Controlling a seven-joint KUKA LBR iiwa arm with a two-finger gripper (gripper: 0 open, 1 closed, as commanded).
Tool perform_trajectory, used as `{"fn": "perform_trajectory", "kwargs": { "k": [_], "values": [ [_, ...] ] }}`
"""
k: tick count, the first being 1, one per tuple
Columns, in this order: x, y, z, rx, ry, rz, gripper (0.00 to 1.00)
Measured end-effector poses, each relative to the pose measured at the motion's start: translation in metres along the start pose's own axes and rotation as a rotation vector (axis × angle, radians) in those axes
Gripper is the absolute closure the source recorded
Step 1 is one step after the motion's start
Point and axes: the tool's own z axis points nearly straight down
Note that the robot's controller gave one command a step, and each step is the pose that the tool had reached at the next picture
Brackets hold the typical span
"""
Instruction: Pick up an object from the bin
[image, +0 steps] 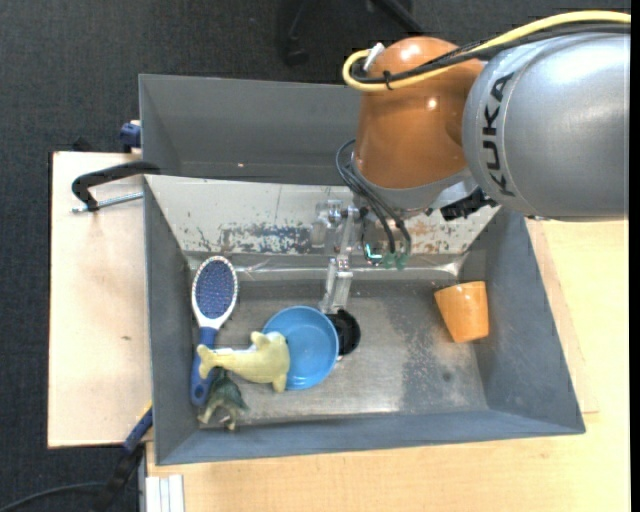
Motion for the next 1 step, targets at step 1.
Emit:
{"fn": "perform_trajectory", "kwargs": {
  "k": [1],
  "values": [
    [0.0280, -0.0109, 0.1361, 0.000, 0.002, 0.061, 0.00]
  ]
}}
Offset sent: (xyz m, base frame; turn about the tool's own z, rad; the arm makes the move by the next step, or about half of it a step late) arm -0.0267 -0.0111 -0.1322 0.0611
